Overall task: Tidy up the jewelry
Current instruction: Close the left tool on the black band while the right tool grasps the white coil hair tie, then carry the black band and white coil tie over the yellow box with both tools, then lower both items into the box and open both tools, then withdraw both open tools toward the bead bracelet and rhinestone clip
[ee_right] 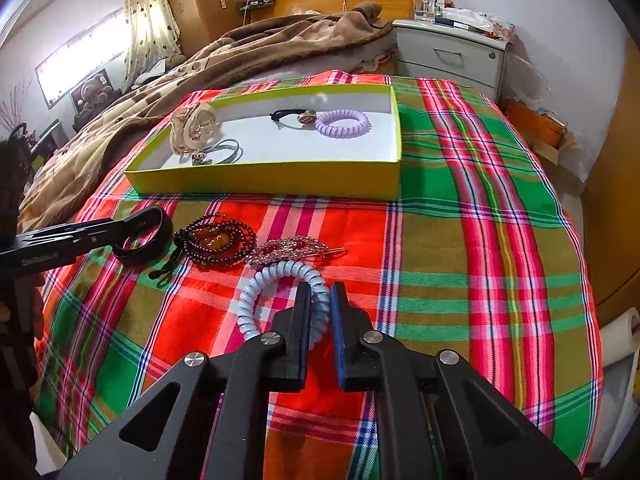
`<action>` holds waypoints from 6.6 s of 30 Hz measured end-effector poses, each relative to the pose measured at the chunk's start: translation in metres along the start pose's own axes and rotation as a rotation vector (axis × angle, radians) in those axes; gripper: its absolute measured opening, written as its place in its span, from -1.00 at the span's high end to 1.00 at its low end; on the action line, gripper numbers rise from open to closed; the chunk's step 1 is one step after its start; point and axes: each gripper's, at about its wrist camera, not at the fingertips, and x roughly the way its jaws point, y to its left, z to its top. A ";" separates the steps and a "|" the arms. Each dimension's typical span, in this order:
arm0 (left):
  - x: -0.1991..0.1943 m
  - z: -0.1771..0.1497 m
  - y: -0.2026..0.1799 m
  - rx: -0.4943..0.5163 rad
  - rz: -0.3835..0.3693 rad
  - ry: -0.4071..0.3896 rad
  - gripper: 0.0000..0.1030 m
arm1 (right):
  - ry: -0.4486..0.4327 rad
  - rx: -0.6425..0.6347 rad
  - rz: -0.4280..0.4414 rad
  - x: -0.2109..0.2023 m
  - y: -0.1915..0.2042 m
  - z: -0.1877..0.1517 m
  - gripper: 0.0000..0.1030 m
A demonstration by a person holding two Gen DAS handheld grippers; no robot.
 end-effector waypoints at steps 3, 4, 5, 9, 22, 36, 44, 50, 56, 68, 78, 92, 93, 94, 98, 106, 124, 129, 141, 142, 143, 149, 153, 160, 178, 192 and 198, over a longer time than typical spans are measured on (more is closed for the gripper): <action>0.003 0.001 -0.005 0.027 0.027 0.006 -0.10 | -0.009 0.004 0.000 -0.004 -0.003 -0.001 0.81; 0.004 0.002 -0.006 0.033 0.036 0.009 -0.10 | -0.010 0.007 0.001 -0.004 -0.004 -0.001 0.81; 0.004 0.002 -0.007 0.039 0.041 0.011 -0.10 | -0.011 0.010 0.001 -0.005 -0.005 -0.001 0.81; 0.004 0.001 -0.014 0.070 0.061 0.022 -0.07 | -0.017 0.018 0.000 -0.007 -0.008 -0.002 0.81; 0.004 -0.001 -0.031 0.234 0.153 0.083 0.33 | -0.028 0.024 0.017 -0.009 -0.011 -0.005 0.81; 0.004 -0.001 -0.032 0.243 0.141 0.077 0.68 | -0.035 0.038 0.035 -0.009 -0.014 -0.006 0.81; 0.002 -0.003 -0.033 0.215 0.137 0.061 0.71 | -0.037 0.045 0.037 -0.009 -0.016 -0.007 0.81; -0.002 -0.004 -0.038 0.232 0.140 0.045 0.71 | -0.043 0.051 0.041 -0.009 -0.016 -0.007 0.81; -0.006 -0.003 -0.042 0.236 0.133 0.033 0.71 | -0.052 0.058 0.043 -0.012 -0.017 -0.006 0.81; -0.016 0.009 -0.042 0.227 0.118 0.003 0.71 | -0.083 0.063 0.041 -0.021 -0.018 0.009 0.81; -0.014 0.027 -0.036 0.212 0.109 -0.001 0.71 | -0.101 0.053 0.042 -0.023 -0.015 0.034 0.81; -0.002 0.059 -0.023 0.174 0.112 -0.011 0.71 | -0.105 -0.007 0.082 0.007 0.003 0.105 0.81; -0.001 0.061 -0.020 0.163 0.110 -0.010 0.71 | -0.103 -0.008 0.082 0.011 0.004 0.110 0.81; 0.001 0.063 -0.018 0.156 0.108 -0.008 0.71 | -0.100 -0.013 0.085 0.016 0.006 0.115 0.81; 0.007 0.069 -0.012 0.130 0.094 -0.004 0.71 | -0.083 -0.021 0.099 0.037 0.013 0.132 0.81; 0.019 0.080 -0.013 0.128 0.086 0.007 0.70 | -0.032 -0.013 0.102 0.075 0.023 0.152 0.81; 0.024 0.096 -0.013 0.105 0.059 0.009 0.70 | -0.013 -0.001 0.116 0.101 0.031 0.175 0.81; 0.022 0.096 -0.013 0.101 0.052 0.006 0.70 | -0.025 0.017 0.108 0.097 0.022 0.176 0.81; 0.045 0.108 -0.042 0.128 0.000 0.048 0.70 | 0.008 0.036 0.048 0.080 -0.016 0.147 0.81; 0.048 0.109 -0.043 0.124 0.002 0.051 0.70 | 0.013 0.036 0.041 0.080 -0.018 0.145 0.81; 0.051 0.111 -0.046 0.124 0.006 0.050 0.70 | 0.019 0.036 0.035 0.081 -0.020 0.143 0.81; 0.072 0.117 -0.059 0.151 0.010 0.087 0.69 | 0.041 0.027 0.022 0.083 -0.026 0.136 0.81; 0.078 0.117 -0.063 0.151 0.012 0.098 0.69 | 0.048 0.022 0.022 0.085 -0.028 0.134 0.81; 0.082 0.115 -0.065 0.156 0.016 0.106 0.69 | 0.052 0.022 0.023 0.090 -0.030 0.130 0.81; 0.078 0.111 -0.059 0.118 0.003 0.081 0.36 | 0.024 0.028 0.007 0.084 -0.029 0.129 0.65; 0.046 0.095 -0.064 0.115 -0.021 0.010 0.19 | -0.041 0.077 0.037 0.059 -0.032 0.120 0.20; 0.025 0.083 -0.062 0.101 -0.029 -0.033 0.14 | -0.074 0.097 0.046 0.041 -0.031 0.107 0.20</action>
